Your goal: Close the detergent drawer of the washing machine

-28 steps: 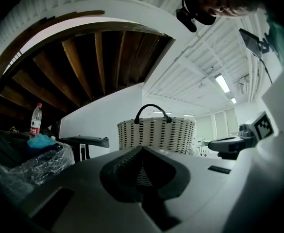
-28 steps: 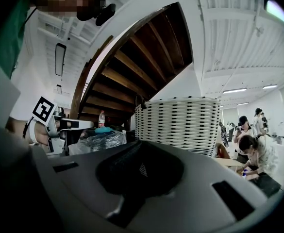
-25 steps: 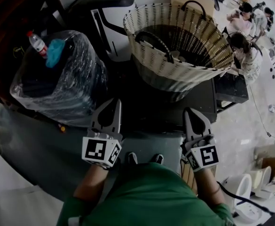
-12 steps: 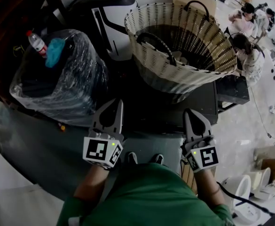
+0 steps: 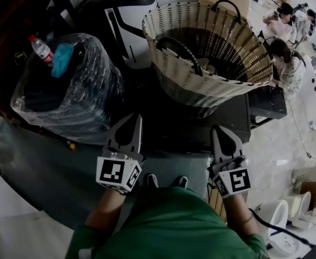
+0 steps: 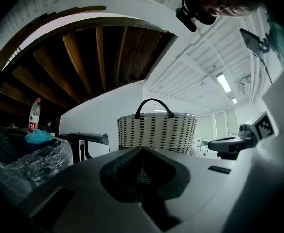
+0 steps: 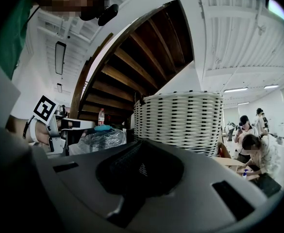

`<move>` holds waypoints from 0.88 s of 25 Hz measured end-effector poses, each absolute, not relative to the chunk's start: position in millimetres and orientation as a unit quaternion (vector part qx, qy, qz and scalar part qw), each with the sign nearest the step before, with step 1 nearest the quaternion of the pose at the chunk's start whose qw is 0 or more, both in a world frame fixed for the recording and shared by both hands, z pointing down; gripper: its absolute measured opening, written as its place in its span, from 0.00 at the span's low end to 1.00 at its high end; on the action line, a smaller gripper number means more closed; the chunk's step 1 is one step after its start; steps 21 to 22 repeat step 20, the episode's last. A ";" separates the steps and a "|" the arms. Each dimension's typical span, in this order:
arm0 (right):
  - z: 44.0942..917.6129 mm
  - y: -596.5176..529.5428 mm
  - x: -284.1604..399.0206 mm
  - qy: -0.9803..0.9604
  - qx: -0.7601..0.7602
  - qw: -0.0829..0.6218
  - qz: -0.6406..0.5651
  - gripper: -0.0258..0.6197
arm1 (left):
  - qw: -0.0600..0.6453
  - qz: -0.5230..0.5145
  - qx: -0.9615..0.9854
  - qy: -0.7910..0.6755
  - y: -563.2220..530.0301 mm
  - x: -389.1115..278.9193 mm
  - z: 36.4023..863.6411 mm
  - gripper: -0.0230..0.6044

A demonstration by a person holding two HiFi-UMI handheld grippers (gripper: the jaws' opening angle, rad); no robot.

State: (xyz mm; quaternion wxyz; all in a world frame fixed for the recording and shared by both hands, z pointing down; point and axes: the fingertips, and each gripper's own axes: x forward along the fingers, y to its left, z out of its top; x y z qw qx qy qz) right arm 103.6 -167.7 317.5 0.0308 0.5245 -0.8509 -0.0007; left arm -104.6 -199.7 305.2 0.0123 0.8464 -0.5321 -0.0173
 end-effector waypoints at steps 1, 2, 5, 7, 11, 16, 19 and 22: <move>317.8 -167.5 104.0 -0.850 0.525 0.030 0.000 0.06 | 0.013 -0.017 0.847 -0.532 -199.6 -104.3 305.7 0.07; 318.0 -167.4 104.4 -0.850 0.526 0.029 0.001 0.06 | 0.013 -0.017 0.847 -0.532 -199.5 -104.3 306.0 0.07; 318.1 -167.7 104.7 -0.848 0.529 0.031 0.006 0.06 | 0.014 -0.016 0.847 -0.532 -199.2 -104.5 306.9 0.07; 319.0 -167.4 104.8 -0.848 0.529 0.037 0.004 0.06 | 0.015 -0.015 0.846 -0.532 -199.0 -104.8 307.7 0.07; 321.6 -166.2 103.6 -0.851 0.524 0.035 0.002 0.06 | 0.018 -0.013 0.847 -0.532 -198.7 -105.0 310.2 0.07; 322.2 -165.7 101.3 -0.853 0.520 0.034 0.001 0.06 | 0.022 -0.011 0.847 -0.531 -199.2 -106.2 314.0 0.07; 322.5 -166.9 100.4 -0.851 0.523 0.040 0.001 0.06 | 0.024 -0.011 0.848 -0.530 -200.3 -107.1 316.4 0.07; 322.4 -167.4 100.2 -0.850 0.525 0.043 0.001 0.06 | 0.025 -0.011 0.848 -0.529 -200.7 -107.4 317.1 0.07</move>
